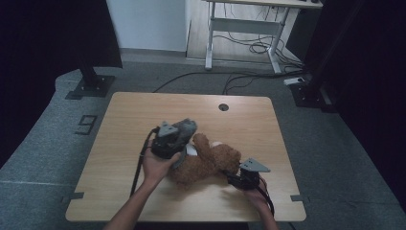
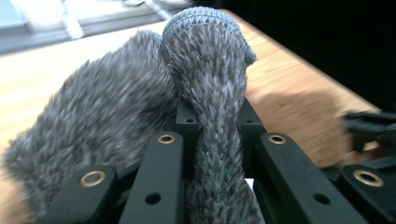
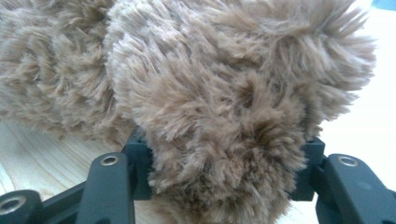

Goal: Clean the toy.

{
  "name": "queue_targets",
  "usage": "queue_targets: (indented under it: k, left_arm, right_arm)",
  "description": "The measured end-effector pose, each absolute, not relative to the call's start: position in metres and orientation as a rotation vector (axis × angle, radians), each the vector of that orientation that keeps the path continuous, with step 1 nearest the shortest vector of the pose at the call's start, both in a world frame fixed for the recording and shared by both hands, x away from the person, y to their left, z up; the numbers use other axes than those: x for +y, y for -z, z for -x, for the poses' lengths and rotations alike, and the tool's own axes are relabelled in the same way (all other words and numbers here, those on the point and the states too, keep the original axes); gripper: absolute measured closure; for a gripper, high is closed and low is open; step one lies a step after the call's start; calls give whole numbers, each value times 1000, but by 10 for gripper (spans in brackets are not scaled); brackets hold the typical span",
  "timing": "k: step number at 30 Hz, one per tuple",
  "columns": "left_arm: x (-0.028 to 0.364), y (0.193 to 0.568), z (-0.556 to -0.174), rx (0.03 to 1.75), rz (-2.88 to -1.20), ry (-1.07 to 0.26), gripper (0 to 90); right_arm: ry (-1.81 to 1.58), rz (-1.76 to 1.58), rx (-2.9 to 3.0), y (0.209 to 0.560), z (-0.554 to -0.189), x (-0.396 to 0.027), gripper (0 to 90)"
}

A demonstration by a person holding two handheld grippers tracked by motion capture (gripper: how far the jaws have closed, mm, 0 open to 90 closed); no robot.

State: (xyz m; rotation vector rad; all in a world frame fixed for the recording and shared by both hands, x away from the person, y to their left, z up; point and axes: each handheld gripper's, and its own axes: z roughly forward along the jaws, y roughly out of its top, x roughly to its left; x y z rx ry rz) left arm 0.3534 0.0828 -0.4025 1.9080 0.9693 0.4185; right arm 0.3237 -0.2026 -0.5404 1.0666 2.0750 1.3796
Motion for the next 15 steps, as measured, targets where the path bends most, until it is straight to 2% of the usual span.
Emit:
queue_targets:
  k: [6,9,15]
  left_arm:
    - [12,395,-356,844,-1979,-370,763]
    - [-22,403,-362,815,-2041,-330,763]
    - [-64,434,-368,790,-2177,-283,759]
  right_arm:
    - [-1383,-1060,2080,540,-324,-204,423]
    - [-1386,-1064,2082,540,-324,-204,423]
    - [-1386,-1064,2077,541,-324,-204,422]
